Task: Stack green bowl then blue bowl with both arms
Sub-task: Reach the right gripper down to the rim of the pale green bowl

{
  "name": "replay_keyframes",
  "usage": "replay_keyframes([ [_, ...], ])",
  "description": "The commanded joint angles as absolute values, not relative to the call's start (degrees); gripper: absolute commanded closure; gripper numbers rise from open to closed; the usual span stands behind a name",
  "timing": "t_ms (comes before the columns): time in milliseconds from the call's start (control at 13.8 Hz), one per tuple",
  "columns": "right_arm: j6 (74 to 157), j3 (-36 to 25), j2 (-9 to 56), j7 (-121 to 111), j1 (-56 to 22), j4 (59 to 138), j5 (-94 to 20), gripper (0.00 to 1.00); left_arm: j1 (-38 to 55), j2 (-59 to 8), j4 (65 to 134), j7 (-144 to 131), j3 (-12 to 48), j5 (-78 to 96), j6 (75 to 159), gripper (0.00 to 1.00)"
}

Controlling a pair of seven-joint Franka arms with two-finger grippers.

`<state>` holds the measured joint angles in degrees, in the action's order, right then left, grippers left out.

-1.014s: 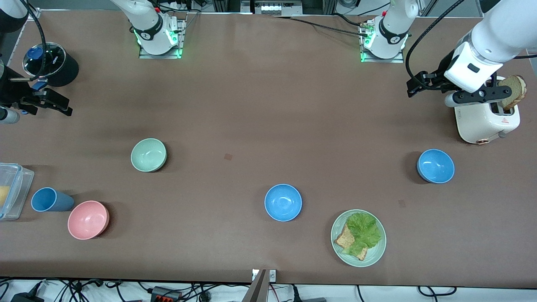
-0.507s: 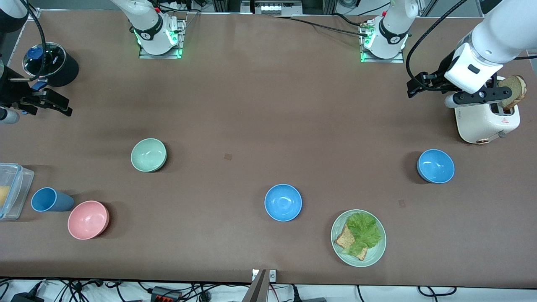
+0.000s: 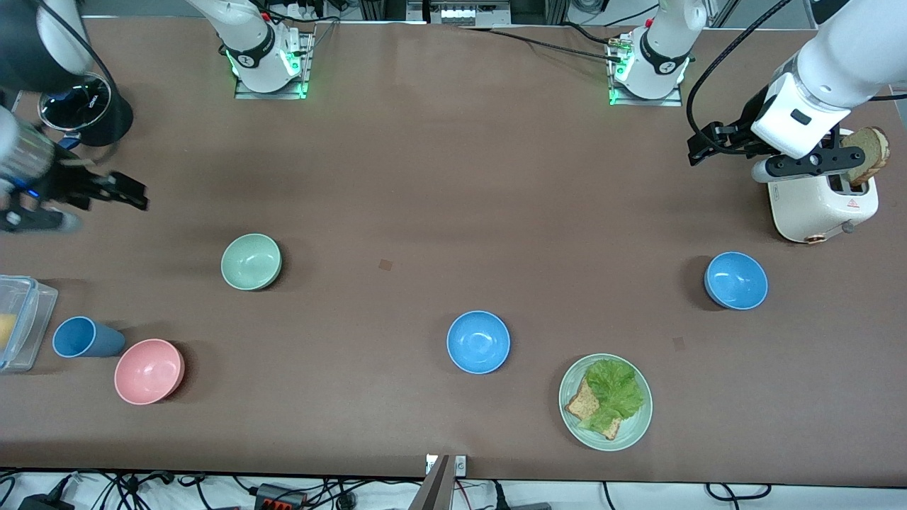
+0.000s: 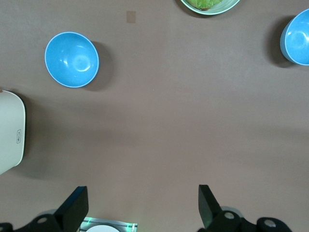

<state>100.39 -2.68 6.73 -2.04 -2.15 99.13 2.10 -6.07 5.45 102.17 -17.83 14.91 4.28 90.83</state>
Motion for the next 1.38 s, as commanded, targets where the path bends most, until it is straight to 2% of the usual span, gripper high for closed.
replay_keyframes([
  [0, 103.43, -2.55, 12.55, -1.14, -2.55, 99.14, 2.9, 0.0, -6.06, 4.75, 100.81, -18.63, 14.94, 3.43, 90.0, 0.0],
  [507, 109.95, -2.55, 26.7, -1.06, -3.25, 99.23, 2.64, 0.0, -6.24, 4.13, 100.81, -18.63, 14.59, 3.6, 89.74, 0.0],
  [942, 114.78, -2.55, 32.78, -1.05, -2.99, 99.23, -1.39, 0.0, -6.33, 4.04, 100.72, -18.54, 14.59, 3.69, 89.74, 0.0],
  [1087, 114.96, -2.55, 33.83, -1.05, -2.73, 99.23, -2.37, 0.15, -6.33, 4.04, 100.81, -18.54, 14.5, 3.78, 89.74, 0.0],
  [1304, 115.58, -2.55, 34.54, -1.05, -2.55, 99.23, -3.07, 0.31, -6.33, 4.04, 100.72, -18.63, 14.41, 3.69, 89.04, 0.0],
])
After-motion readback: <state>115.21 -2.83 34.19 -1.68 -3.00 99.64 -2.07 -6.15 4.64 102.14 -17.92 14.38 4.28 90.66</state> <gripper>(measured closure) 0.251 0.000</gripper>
